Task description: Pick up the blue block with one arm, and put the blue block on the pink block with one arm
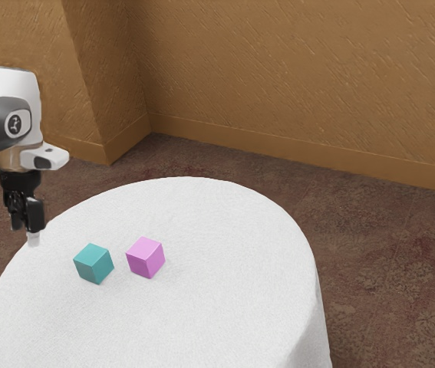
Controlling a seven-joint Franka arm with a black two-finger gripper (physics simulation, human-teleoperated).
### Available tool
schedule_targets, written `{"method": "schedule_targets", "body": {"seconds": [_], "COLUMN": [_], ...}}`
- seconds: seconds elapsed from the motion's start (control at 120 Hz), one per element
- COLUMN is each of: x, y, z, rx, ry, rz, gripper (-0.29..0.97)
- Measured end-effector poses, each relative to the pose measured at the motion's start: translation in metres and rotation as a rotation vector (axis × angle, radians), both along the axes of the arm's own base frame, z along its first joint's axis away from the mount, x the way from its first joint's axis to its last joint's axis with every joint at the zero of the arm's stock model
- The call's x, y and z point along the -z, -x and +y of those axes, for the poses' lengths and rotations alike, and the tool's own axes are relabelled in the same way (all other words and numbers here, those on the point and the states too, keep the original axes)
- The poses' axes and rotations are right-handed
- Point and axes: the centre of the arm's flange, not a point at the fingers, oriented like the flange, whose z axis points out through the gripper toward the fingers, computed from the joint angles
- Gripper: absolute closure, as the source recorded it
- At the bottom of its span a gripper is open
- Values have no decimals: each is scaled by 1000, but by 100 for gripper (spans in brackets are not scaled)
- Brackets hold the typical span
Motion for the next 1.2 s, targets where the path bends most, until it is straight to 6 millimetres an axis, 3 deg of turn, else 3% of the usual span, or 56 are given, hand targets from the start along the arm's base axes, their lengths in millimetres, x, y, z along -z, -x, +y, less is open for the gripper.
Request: {"method": "schedule_targets", "body": {"seconds": [0.117,0.217,0.375,0.517,0.608,0.717,0.917,1.067,1.2], "x": [1,-2,-23,36,64,73,88,89,94], "y": [-11,-16,8,17,28,29,-3,-21,-52], "z": [2,7,10,-24,-23,-14,7,-1,3], "rx": [36,-31,-202,-323,-416,-499,-503,-503,-446], "ry": [-56,-52,-113,-55,-50,-64,-59,-62,-52], "rz": [-67,-155,-248,-234,-259,-311,-343,-379,-388], "gripper": [0,0,0,0,0,0,0,0,0]}}
